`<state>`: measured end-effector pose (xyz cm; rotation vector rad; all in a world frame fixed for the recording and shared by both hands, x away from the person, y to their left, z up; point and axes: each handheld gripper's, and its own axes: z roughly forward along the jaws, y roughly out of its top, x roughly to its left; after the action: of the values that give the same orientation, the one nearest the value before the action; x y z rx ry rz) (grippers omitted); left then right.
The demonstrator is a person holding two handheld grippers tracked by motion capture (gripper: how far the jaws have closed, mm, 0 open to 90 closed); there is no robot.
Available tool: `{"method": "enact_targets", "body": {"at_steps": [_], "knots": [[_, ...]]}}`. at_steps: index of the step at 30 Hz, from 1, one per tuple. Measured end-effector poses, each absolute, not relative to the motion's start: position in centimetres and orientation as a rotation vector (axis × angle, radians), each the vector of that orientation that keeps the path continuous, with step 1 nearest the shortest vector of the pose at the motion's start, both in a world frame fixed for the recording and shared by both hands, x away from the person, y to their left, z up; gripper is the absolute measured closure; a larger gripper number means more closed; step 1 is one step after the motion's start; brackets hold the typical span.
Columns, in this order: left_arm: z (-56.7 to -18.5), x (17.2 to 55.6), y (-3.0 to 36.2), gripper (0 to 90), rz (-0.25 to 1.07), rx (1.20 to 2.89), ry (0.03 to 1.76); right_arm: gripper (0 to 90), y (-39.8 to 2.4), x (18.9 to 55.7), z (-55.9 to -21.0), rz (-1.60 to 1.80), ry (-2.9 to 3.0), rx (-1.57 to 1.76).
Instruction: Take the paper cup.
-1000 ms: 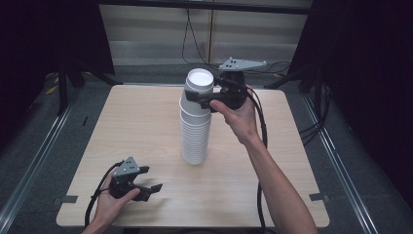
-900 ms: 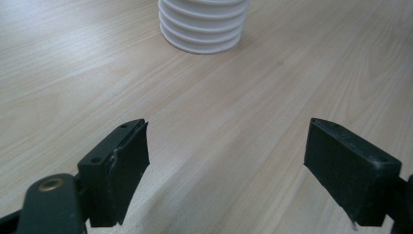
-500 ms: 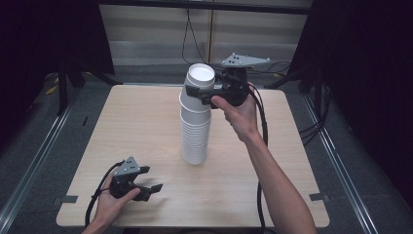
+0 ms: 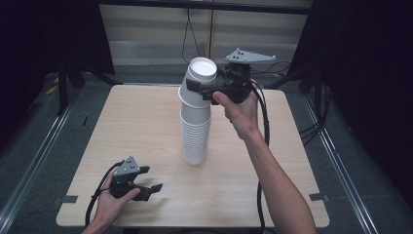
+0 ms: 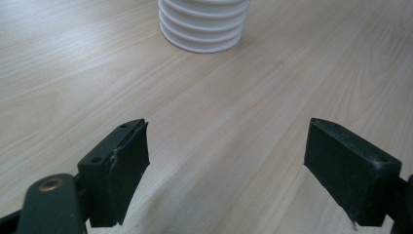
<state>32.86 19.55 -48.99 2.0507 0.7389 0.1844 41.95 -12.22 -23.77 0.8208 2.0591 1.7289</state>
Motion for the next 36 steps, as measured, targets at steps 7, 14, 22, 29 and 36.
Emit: {"method": "enact_targets", "body": {"at_steps": [7,14,22,29,36], "knots": [[-49.0,32.8,19.5,16.2,0.182,2.05,0.74,21.1,-12.4,41.7,-23.5,1.754,2.044,0.813],[-49.0,32.8,19.5,16.3,0.184,2.049,0.741,21.2,-13.0,41.5,-22.4,1.797,2.002,0.818],[-49.0,32.8,19.4,16.3,0.185,2.054,0.738,21.3,-13.7,41.1,-21.9,1.816,1.951,0.822],[-49.0,32.9,19.3,16.3,0.183,2.059,0.746,21.4,-15.1,40.8,-21.5,1.85,1.913,0.824],[-48.9,32.8,19.4,16.3,0.183,2.052,0.742,21.5,-16.4,40.3,-20.9,1.854,1.893,0.826]]}}
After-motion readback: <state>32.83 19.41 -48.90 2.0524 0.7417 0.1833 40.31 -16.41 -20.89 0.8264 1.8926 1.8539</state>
